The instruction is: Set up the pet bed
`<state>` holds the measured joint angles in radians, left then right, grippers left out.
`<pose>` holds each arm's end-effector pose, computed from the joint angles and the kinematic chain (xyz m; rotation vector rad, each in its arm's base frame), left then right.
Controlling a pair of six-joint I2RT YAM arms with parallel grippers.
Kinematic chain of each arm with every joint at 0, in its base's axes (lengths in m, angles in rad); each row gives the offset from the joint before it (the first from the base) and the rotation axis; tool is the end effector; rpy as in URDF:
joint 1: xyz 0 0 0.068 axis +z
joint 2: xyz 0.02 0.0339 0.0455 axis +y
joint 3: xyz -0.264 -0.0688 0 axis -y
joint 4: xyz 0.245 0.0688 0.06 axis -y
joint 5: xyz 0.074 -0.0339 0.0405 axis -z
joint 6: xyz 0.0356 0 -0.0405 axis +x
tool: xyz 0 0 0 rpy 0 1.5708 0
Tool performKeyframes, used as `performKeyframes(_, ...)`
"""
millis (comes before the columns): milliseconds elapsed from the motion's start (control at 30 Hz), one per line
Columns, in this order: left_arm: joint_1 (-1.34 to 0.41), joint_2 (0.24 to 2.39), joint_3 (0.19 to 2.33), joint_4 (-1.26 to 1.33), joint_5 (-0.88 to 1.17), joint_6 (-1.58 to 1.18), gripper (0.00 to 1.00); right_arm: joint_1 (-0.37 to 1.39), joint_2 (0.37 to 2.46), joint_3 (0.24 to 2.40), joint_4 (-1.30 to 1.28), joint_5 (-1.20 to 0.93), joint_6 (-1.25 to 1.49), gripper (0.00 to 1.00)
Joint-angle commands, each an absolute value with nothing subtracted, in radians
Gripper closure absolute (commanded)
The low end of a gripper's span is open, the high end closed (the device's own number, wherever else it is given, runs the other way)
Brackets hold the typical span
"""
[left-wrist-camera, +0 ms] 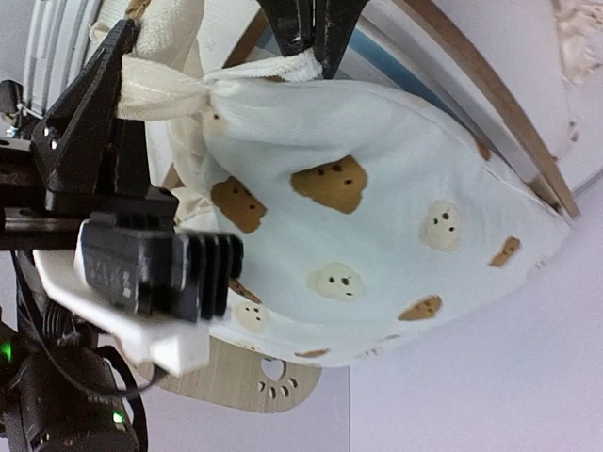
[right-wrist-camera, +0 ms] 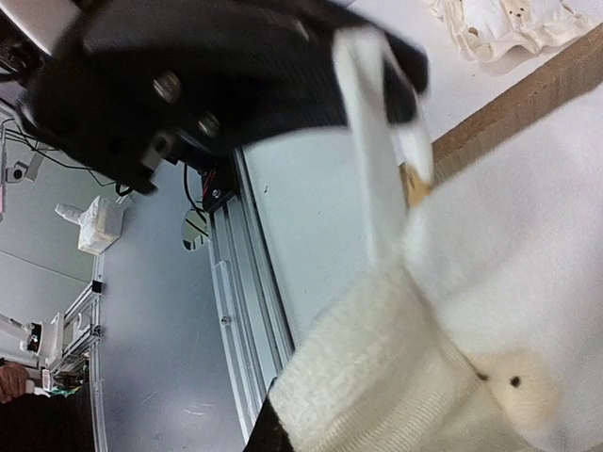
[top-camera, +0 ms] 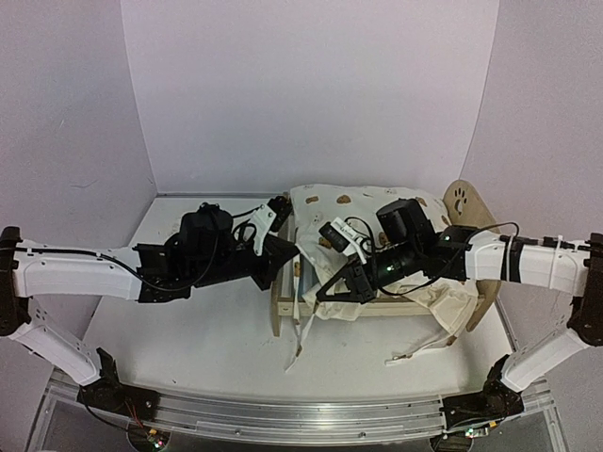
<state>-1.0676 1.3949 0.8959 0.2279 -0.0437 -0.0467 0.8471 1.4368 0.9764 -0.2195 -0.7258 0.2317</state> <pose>0.1572 -0.2824 0.2795 0.9037 1.6787 -0.7307 0.1870 0.2473 0.2568 -1.1333 2.1398 1.3605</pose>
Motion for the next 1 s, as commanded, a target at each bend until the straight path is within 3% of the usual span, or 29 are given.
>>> performKeyframes(0, -1.068, 1.363, 1.013, 0.184, -0.235, 0.107, 1.00, 0.843, 1.372, 0.944, -0.187, -0.699, 0.229, 1.00)
performKeyframes(300, -1.068, 1.457, 1.227, 0.093, -0.315, 0.297, 1.00, 0.834, 1.334, 0.910, -0.175, -0.632, 0.252, 1.00)
performKeyframes(967, -1.068, 1.574, 1.464, 0.006, -0.476, 0.611, 1.00, 0.823, 1.361, 0.896, -0.161, -0.638, 0.261, 1.00)
